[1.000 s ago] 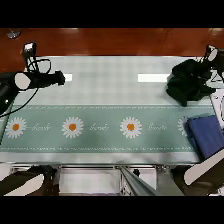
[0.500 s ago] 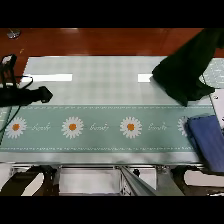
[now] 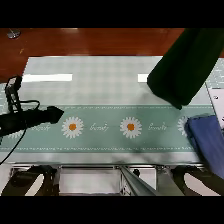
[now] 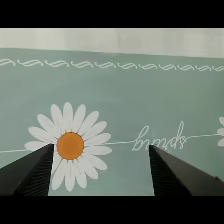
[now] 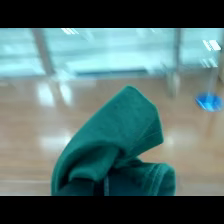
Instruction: Fold the shirts.
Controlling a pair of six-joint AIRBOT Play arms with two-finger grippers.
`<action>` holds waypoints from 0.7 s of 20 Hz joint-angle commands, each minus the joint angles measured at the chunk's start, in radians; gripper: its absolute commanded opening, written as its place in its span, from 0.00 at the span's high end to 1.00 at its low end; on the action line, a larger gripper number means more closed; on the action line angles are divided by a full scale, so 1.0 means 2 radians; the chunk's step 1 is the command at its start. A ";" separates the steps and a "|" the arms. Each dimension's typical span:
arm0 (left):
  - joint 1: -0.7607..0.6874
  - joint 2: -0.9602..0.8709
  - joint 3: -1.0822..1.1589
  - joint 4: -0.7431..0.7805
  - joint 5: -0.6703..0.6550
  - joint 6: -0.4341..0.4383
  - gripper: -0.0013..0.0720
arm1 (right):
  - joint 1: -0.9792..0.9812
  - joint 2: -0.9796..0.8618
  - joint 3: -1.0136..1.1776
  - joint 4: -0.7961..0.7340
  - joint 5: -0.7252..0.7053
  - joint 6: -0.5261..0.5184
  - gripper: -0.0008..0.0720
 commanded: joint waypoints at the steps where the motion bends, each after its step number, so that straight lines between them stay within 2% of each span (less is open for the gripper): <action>1: -0.004 0.002 -0.006 -0.005 0.010 -0.002 0.02 | 0.070 0.032 0.000 0.002 0.005 -0.011 0.95; 5: -0.004 -0.004 -0.006 -0.005 0.017 -0.004 0.02 | 0.166 0.028 -0.032 0.002 0.071 -0.011 0.95; 7: -0.004 -0.009 -0.006 -0.005 0.024 -0.005 0.02 | 0.224 0.022 -0.104 0.003 0.097 0.003 0.95; 8: -0.004 -0.012 -0.006 -0.005 0.028 -0.005 0.02 | 0.254 0.022 -0.157 0.004 0.089 0.014 0.95; 9: -0.004 -0.015 -0.006 -0.005 0.031 -0.005 0.02 | 0.289 0.022 -0.222 0.006 0.063 0.026 0.95; 11: -0.004 -0.024 -0.006 -0.006 0.031 -0.005 0.02 | 0.345 0.014 -0.346 0.026 -0.035 0.070 0.95; 13: -0.004 -0.033 -0.006 -0.006 0.031 -0.005 0.02 | 0.388 -0.020 -0.440 0.080 -0.131 0.099 0.95; 14: -0.004 -0.038 -0.006 -0.006 0.031 -0.005 0.02 | 0.402 -0.045 -0.461 0.107 -0.152 0.099 0.94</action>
